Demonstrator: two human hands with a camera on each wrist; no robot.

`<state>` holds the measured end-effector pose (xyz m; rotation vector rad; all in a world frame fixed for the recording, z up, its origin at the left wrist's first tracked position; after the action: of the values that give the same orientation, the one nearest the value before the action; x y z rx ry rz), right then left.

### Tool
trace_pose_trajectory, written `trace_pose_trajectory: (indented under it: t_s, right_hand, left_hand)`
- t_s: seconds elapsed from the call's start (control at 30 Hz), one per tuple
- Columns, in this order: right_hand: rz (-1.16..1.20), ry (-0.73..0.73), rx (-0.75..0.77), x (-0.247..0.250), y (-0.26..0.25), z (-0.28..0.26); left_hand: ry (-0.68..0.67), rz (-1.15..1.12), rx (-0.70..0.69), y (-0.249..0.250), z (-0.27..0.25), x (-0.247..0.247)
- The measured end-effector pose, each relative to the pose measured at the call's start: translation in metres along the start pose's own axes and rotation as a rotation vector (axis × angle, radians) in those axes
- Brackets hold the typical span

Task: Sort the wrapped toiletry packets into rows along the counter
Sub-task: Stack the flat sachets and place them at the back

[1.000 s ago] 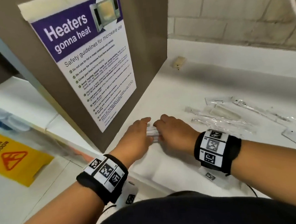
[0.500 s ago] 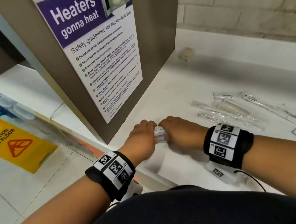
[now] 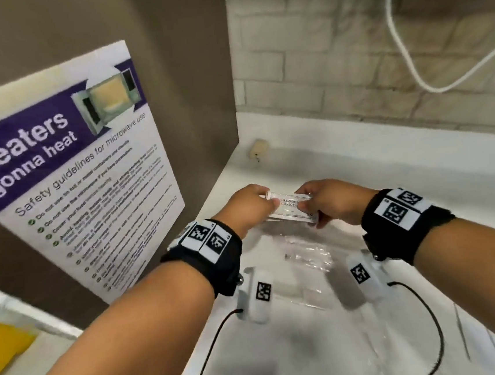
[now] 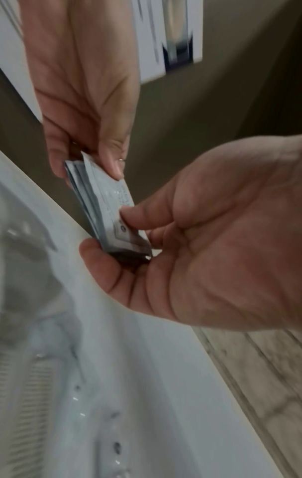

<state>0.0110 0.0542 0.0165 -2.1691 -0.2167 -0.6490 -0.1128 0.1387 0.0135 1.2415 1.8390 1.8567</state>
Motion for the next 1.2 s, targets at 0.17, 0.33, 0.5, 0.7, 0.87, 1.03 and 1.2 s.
trace_pose_trajectory:
  t_s: [0.17, 0.33, 0.5, 0.7, 0.87, 1.03, 1.2]
  right_hand:
    - [0.085, 0.099, -0.096, 0.063, 0.008, 0.046]
    - [0.223, 0.081, -0.286, 0.085, 0.032, 0.104]
    - [0.156, 0.053, -0.419, 0.077, 0.047, 0.138]
    - [-0.33, 0.023, -0.333, 0.074, 0.032, 0.142]
    - [-0.482, 0.142, -0.245, 0.09, 0.028, 0.143]
    - [-0.813, 0.155, -0.08, 0.067, 0.032, 0.14]
    - [-0.806, 0.206, -0.019, 0.07, 0.025, 0.146]
  left_hand:
    - [-0.044, 0.109, -0.022, 0.024, 0.094, -0.026]
    - [-0.146, 0.326, 0.013, 0.015, 0.168, -0.045]
    - [-0.225, 0.431, 0.054, -0.011, 0.198, -0.056]
    - [-0.297, 0.54, 0.041, -0.017, 0.203, -0.066]
    - [-0.309, 0.831, -0.125, 0.008, 0.199, -0.058]
    - [-0.508, 1.138, -0.351, 0.009, 0.191, -0.084]
    - [-0.508, 1.119, -0.439, 0.018, 0.193, -0.09]
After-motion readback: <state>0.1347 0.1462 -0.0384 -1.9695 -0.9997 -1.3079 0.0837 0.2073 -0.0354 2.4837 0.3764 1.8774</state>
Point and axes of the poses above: each hand's wrist, its own z-axis towards the middle knuckle, its own x-axis out of the back of the hand, y = z × x, the point moved 9 cm from there along z, towards the middle knuckle, and after that the axes turned 10 degrees about -x, right-handed, at the moved point
